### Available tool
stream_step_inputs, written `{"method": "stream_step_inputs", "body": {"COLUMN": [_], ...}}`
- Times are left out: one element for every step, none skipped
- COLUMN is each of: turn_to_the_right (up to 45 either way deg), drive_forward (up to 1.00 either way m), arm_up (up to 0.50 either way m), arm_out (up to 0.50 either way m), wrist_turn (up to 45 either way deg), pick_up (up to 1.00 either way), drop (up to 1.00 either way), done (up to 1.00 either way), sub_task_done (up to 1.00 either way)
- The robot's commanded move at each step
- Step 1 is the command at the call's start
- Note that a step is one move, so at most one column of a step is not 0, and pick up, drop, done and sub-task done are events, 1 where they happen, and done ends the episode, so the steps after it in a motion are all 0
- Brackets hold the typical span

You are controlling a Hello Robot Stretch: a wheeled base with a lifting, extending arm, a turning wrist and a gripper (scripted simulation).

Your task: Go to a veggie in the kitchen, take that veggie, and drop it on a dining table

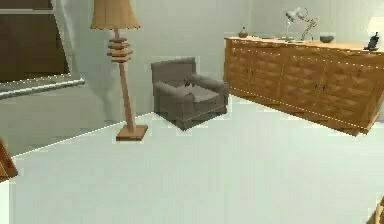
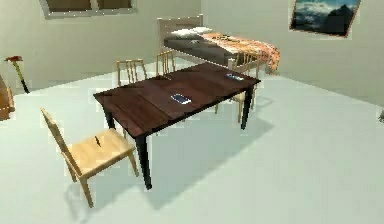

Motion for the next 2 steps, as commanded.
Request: {"method": "stream_step_inputs", "body": {"turn_to_the_right": [45.0, 3.0], "drive_forward": [0.0, 0.0], "arm_up": [0.0, 0.0], "arm_out": [0.0, 0.0], "wrist_turn": [0.0, 0.0], "pick_up": [0.0, 0.0], "drop": [0.0, 0.0], "done": [0.0, 0.0], "sub_task_done": [0.0, 0.0]}}
